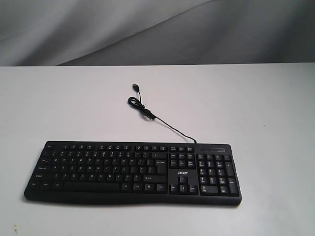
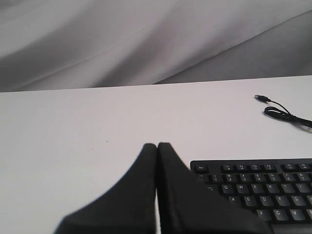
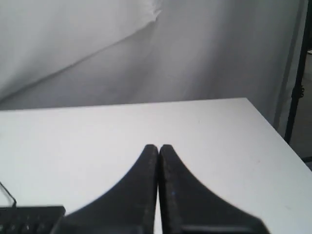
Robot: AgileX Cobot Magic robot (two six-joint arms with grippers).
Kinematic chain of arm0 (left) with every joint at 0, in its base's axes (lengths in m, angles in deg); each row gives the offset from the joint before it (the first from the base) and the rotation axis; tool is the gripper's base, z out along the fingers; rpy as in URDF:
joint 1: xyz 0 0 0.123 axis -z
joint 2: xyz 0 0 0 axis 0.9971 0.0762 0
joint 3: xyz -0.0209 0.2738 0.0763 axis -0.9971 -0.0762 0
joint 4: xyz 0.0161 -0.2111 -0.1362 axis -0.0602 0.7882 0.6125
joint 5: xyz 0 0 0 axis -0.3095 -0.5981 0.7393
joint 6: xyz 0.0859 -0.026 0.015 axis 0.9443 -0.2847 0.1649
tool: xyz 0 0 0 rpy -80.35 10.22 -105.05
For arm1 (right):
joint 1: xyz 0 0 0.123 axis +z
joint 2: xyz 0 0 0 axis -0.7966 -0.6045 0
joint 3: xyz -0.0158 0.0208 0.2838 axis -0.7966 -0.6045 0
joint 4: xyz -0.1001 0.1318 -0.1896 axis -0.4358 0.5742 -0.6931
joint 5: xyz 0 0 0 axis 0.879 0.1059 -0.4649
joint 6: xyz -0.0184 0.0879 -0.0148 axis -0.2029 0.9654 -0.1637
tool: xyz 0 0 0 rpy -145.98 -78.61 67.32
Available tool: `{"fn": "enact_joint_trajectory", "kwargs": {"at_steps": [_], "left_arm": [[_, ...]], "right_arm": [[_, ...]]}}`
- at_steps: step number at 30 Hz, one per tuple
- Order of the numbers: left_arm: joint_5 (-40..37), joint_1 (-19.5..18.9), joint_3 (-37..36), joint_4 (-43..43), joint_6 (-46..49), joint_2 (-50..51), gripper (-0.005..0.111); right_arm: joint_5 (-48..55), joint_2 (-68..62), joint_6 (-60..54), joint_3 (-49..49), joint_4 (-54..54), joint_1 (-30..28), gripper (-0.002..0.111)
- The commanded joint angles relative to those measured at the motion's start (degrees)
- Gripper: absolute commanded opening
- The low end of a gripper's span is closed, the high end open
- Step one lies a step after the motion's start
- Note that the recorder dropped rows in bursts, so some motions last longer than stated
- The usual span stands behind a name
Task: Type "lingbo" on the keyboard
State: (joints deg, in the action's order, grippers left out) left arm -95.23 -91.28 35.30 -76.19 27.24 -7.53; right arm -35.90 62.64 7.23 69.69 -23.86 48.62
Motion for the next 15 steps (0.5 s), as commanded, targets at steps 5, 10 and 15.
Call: {"fn": "enact_joint_trajectory", "kwargs": {"at_steps": [5,10,15], "left_arm": [[0.39,-0.06,-0.28,0.21,-0.12,-0.21,0.001],[0.39,-0.06,-0.28,0.21,-0.12,-0.21,0.001],[0.39,-0.06,-0.28,0.21,-0.12,-0.21,0.001]], "right_arm": [[5.55,0.19,6.4,-0.34,-3.44,-0.39,0.0],[4.88,0.19,13.04,-0.34,-2.38,-0.39,0.0],[5.42,0.19,13.32,-0.34,-3.28,-0.39,0.0]]}}
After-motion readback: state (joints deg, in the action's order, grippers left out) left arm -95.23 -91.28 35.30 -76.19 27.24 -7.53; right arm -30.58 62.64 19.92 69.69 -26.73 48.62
